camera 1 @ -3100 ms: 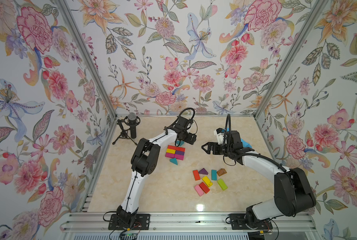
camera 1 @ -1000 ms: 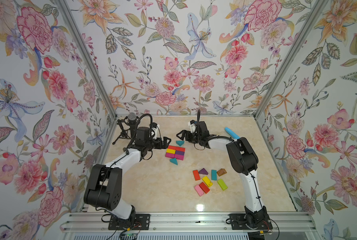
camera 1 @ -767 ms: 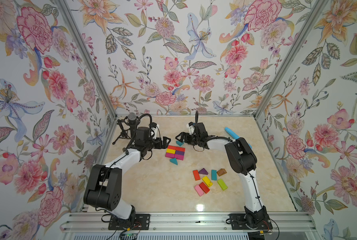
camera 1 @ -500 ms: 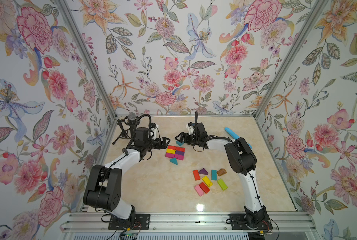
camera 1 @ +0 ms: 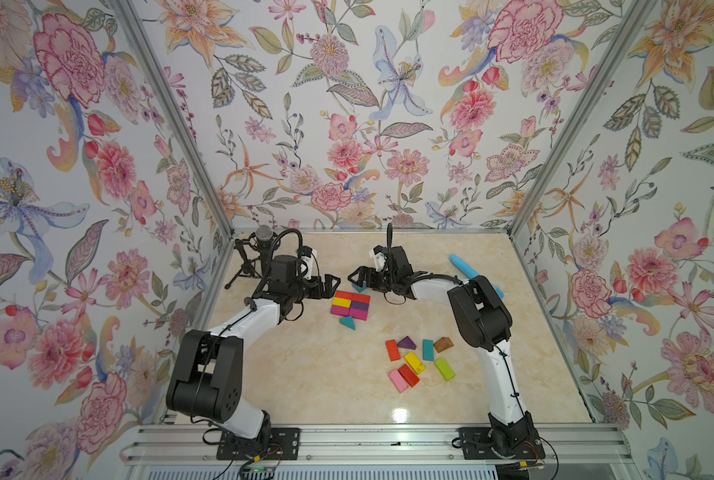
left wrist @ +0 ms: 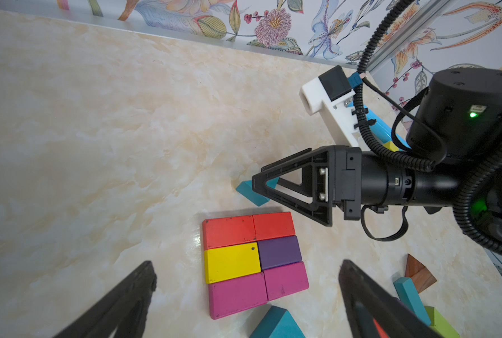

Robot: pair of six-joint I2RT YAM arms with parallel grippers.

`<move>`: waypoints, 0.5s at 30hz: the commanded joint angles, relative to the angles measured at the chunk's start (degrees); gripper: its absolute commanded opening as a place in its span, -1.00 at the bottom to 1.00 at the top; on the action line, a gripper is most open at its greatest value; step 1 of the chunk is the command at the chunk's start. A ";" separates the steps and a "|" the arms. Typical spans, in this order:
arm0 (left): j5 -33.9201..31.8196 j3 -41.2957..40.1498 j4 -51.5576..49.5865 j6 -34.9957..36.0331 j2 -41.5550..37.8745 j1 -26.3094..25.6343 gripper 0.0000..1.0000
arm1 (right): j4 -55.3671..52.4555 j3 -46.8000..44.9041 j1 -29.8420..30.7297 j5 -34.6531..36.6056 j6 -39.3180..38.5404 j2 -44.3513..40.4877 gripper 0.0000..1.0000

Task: Assemble a piece of candy with building blocks
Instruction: Assemble the building block at the center of the board.

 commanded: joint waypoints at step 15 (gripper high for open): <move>1.29 -1.22 0.82 -0.54 -1.98 0.89 0.98 | -1.01 2.69 1.26 -0.84 0.73 1.37 0.89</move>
